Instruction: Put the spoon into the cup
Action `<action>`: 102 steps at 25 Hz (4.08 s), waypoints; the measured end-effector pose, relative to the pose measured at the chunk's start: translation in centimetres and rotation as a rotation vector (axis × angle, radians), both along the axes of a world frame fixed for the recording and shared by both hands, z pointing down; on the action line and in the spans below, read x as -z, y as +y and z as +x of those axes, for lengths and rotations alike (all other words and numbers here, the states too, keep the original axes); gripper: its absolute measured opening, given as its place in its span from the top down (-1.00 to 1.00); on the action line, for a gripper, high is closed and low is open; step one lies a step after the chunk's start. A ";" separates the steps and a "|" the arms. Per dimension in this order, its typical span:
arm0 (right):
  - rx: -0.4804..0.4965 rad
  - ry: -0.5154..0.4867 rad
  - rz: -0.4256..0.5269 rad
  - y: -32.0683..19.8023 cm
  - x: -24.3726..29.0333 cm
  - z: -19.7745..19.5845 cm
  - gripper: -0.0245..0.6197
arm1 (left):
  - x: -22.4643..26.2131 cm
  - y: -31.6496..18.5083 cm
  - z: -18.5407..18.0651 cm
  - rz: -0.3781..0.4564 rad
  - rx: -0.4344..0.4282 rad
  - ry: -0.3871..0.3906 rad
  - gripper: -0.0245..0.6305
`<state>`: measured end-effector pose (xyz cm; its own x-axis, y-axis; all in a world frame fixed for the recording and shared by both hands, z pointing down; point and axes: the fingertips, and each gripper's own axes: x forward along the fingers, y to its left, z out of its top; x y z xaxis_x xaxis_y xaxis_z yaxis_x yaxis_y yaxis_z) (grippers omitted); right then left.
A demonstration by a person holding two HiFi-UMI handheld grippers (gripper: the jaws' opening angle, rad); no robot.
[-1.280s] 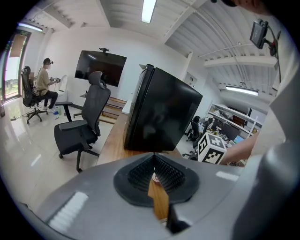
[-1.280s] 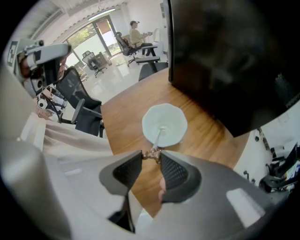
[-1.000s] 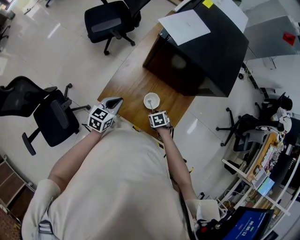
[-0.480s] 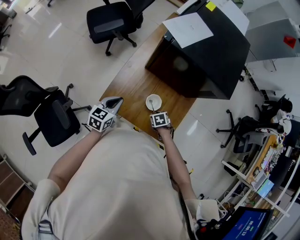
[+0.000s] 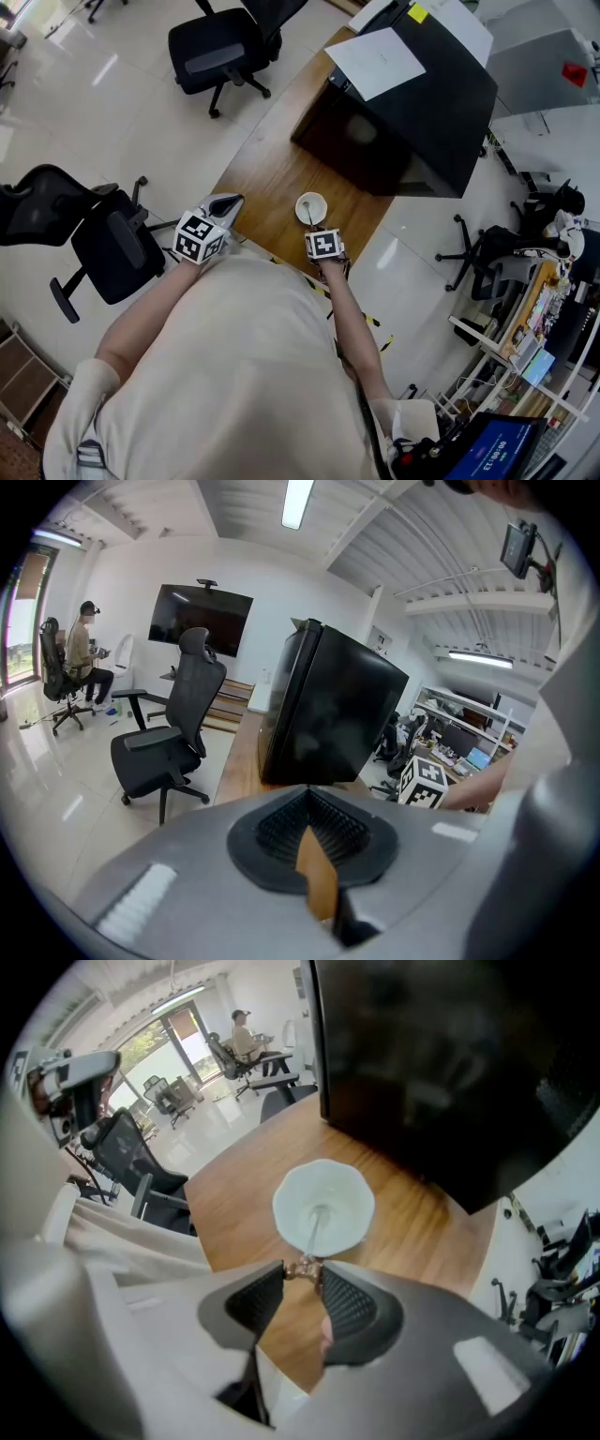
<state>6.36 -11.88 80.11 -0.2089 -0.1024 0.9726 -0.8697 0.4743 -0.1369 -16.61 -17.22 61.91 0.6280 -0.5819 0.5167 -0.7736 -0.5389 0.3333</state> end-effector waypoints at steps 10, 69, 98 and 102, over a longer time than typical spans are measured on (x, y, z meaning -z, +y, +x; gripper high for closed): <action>-0.158 0.001 0.229 -2.0 2.7 -0.1 0.31 | 0.1 -0.6 -1.7 0.002 -0.133 -0.009 0.91; -0.410 -0.323 0.849 19.2 18.4 8.0 0.47 | 4.6 11.9 2.7 0.089 -0.042 -0.117 0.91; -0.444 -0.309 1.049 21.9 29.5 2.2 0.55 | 5.8 15.7 3.8 0.160 -0.207 -0.003 0.91; -0.459 -0.291 1.024 22.6 29.2 0.5 0.55 | 5.8 16.7 2.2 0.150 -0.220 0.024 0.91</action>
<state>6.91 10.74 50.87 -0.1507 -0.9381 0.3119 -0.9874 0.1272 -0.0946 -14.45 -0.48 56.12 0.7588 -0.4991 0.4185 -0.6253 -0.7380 0.2538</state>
